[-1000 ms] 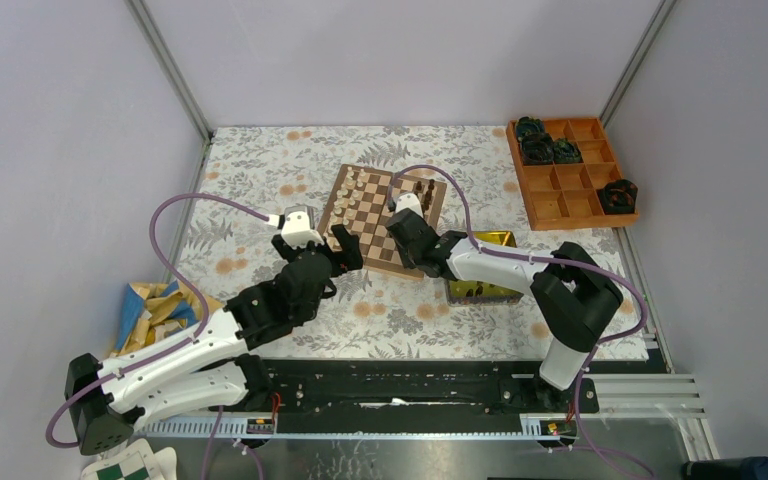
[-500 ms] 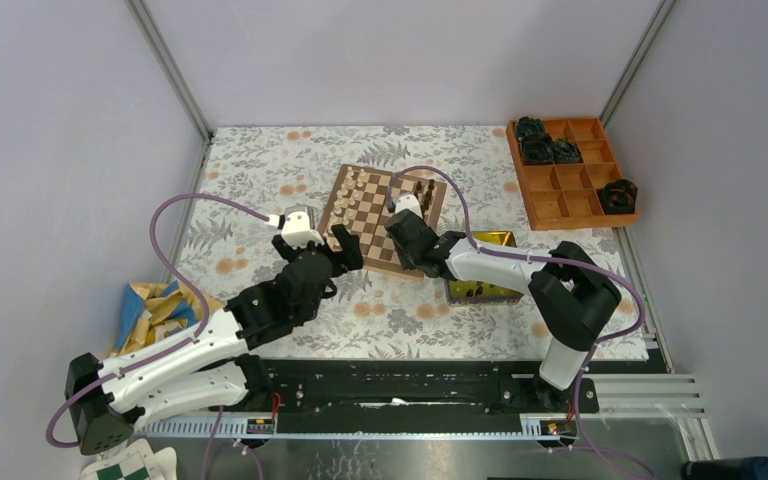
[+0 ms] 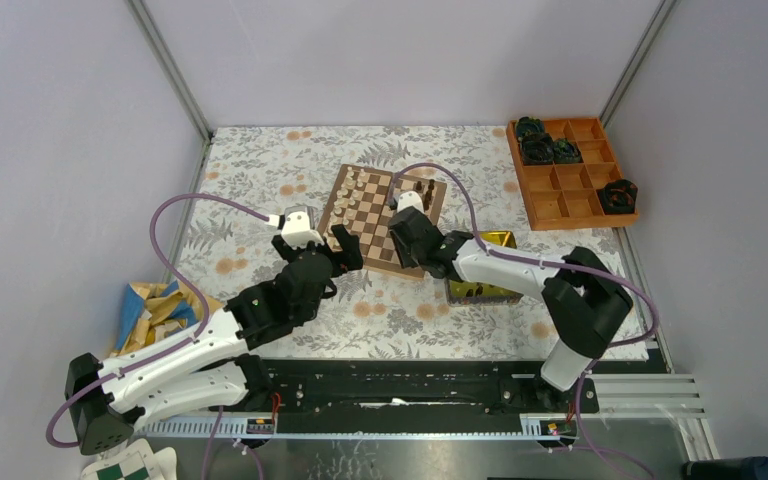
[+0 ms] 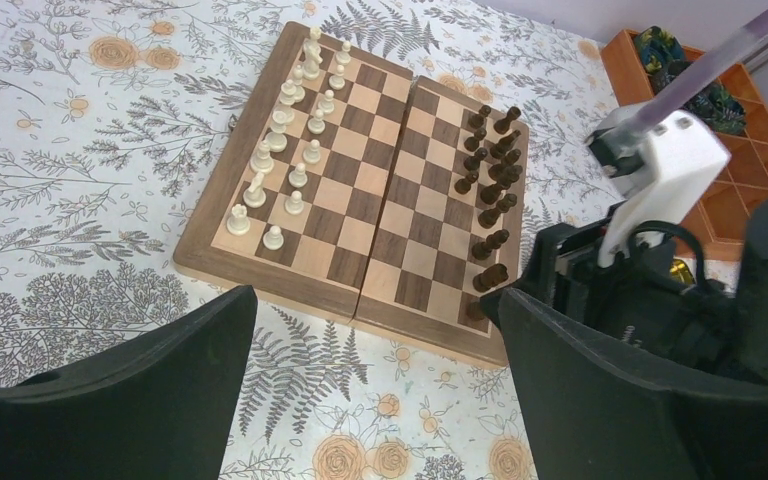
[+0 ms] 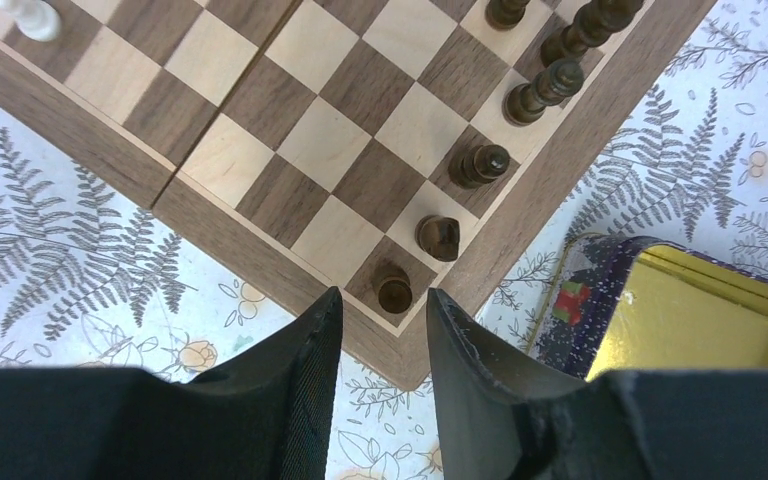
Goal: Set up the chess pieces on the board
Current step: Place the chess piece on the chessboard.
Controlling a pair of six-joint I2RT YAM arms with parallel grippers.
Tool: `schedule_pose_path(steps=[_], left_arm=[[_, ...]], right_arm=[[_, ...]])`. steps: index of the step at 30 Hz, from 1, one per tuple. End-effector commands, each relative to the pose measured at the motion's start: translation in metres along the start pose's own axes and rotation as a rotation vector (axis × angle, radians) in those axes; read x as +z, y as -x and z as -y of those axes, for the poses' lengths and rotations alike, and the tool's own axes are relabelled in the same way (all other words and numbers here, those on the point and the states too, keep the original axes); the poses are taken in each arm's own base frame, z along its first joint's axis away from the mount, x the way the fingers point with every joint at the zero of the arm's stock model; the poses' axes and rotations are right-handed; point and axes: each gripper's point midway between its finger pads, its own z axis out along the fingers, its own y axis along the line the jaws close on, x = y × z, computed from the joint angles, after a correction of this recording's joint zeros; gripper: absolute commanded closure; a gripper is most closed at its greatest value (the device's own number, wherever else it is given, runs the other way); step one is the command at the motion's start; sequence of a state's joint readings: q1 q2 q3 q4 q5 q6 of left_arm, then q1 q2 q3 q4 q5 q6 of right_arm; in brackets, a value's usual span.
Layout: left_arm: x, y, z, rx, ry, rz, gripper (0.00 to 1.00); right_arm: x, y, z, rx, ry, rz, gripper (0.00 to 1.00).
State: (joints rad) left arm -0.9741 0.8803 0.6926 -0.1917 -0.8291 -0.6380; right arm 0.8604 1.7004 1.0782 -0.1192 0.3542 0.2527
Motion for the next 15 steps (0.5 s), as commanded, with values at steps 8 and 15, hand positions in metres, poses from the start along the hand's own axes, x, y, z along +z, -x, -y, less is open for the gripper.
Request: schedule_pose_path(steps=[8,15], left_arm=[[0.001,0.011,0.007,0.027,-0.003,0.004,0.01],[0.018,-0.004,0.071,0.150,-0.187,-0.080,0.01]], right_arm=[[-0.054,0.048,0.006,0.049,0.049,0.209,0.56],[-0.096,0.077,0.060,0.147,-0.149,0.413,0.45]])
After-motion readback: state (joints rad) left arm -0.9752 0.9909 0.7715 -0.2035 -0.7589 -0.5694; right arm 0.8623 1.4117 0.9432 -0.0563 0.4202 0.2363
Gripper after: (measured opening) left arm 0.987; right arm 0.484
